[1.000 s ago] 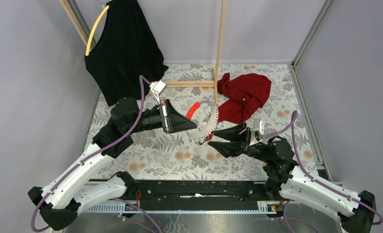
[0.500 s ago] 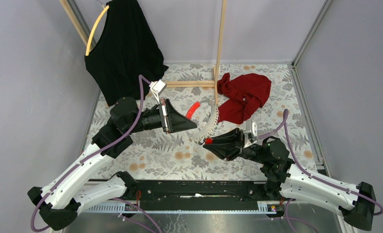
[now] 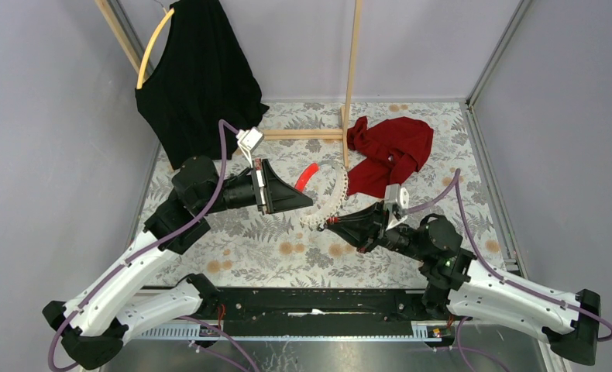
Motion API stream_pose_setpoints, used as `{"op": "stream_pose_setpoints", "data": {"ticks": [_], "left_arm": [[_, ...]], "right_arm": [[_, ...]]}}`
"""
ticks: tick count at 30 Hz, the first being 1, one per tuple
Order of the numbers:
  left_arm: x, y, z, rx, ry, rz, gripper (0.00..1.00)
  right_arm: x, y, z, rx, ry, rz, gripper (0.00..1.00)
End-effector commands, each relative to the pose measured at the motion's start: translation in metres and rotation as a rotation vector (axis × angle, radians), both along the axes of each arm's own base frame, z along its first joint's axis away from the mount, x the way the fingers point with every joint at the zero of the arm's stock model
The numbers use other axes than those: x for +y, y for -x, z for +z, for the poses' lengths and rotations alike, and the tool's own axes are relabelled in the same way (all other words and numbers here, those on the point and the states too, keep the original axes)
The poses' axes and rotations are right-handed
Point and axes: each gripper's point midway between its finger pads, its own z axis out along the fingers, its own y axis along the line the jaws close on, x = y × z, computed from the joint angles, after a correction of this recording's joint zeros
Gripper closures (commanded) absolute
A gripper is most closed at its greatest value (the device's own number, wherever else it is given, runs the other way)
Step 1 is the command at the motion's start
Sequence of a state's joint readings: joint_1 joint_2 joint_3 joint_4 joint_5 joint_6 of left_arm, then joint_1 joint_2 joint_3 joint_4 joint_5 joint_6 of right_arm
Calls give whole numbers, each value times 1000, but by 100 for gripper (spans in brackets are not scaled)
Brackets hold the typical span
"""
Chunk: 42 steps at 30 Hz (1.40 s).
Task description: Remove the keys from the keyring
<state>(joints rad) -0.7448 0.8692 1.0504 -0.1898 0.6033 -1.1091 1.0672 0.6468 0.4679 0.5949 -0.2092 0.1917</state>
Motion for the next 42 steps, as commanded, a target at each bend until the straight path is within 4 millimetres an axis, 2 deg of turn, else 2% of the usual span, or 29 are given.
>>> {"op": "stream_pose_setpoints", "data": {"ticks": [1,7,13,16,30,42], "left_arm": [[7,14,24,-137,44,-43,100],[9,16,16,-180,2,-53,100],[12,16,12,-206,-17,-43,100],[15,18,10,-223,-27,-37,100],[19,15,-17,-295,-101,-31,100],[22,5,-42,-314,-169,10,100]], "right_arm": [[-4,-2,23,47,33,-23,100],[-1,9,3,134,192,38,100],[-7,15,-8,179,273,51,100],[-11,17,-21,212,340,47,100],[-15,22,-36,310,524,54,100],[-21,16,-38,324,612,-16,100]]}}
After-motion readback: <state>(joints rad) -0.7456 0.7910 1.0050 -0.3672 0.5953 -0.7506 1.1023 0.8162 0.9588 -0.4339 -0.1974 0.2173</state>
